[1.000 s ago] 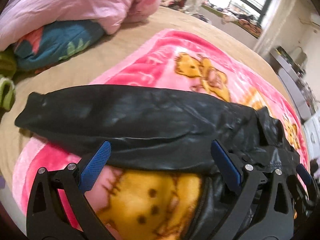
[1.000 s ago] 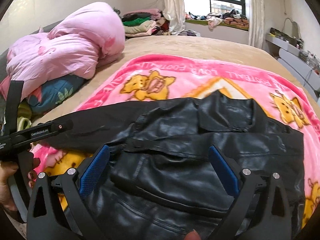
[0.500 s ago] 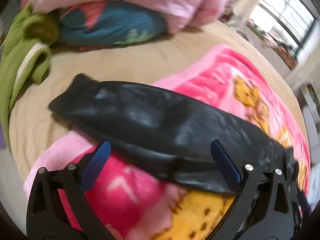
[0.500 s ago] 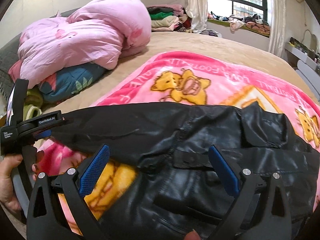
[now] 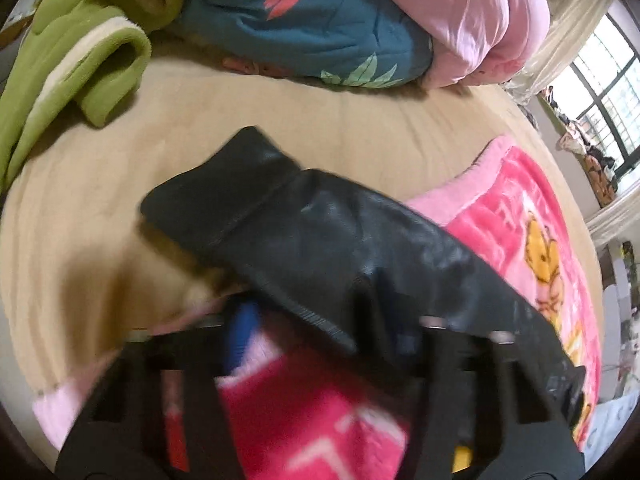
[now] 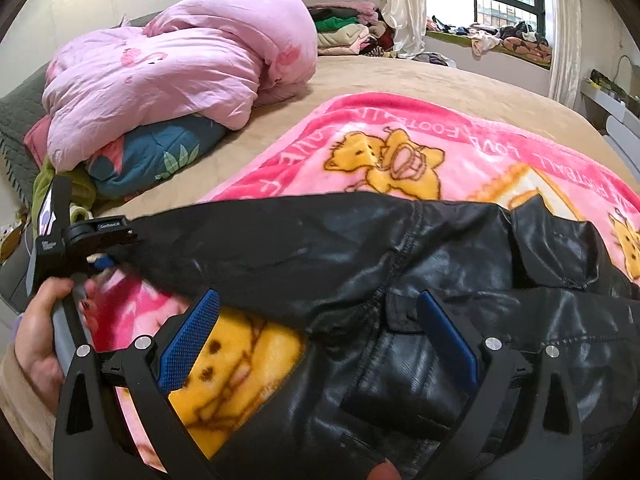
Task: Fold large clothes
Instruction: 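Lift the sleeve with the left gripper, fold it across the jacket, release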
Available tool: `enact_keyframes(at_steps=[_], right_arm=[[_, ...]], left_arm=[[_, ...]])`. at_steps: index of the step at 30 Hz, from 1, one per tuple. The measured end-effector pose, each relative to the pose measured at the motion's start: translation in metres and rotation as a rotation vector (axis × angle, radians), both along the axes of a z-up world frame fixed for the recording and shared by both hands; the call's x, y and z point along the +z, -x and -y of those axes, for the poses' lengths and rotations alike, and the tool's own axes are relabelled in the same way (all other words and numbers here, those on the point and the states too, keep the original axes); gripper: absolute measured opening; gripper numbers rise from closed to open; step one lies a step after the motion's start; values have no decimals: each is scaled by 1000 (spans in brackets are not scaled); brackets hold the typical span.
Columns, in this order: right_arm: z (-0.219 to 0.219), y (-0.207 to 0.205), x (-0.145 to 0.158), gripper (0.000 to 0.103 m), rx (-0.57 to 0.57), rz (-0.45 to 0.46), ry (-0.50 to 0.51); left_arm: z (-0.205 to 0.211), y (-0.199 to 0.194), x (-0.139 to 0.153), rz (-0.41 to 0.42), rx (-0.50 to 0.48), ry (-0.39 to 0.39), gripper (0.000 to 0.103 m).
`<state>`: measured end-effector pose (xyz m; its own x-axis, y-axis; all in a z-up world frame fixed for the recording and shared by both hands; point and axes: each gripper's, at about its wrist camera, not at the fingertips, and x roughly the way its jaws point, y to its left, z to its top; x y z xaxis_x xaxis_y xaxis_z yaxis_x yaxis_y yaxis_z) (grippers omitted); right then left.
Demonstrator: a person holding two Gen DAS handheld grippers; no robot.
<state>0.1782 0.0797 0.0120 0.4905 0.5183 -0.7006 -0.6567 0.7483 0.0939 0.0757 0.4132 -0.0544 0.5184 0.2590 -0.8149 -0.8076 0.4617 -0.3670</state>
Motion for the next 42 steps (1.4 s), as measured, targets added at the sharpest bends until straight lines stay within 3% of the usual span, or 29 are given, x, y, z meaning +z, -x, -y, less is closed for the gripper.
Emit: enact_keyframes(at_steps=[4, 8, 20, 27, 32, 42], right_arm=[[14, -1, -2, 98, -21, -1, 2], [32, -4, -2, 98, -57, -5, -5], [82, -8, -1, 98, -151, -15, -39], [117, -10, -1, 98, -222, -31, -79], [149, -11, 1, 98, -279, -35, -103], [217, -12, 12, 98, -411, -10, -142]], left_arm=[[-6, 4, 8, 66, -14, 21, 8], [2, 3, 34, 147, -33, -28, 3], [68, 6, 134, 423, -164, -178, 0], [141, -16, 181, 553, -376, -258, 0], [200, -38, 195, 598, -556, -279, 0], [265, -69, 184, 619, -763, -209, 0]])
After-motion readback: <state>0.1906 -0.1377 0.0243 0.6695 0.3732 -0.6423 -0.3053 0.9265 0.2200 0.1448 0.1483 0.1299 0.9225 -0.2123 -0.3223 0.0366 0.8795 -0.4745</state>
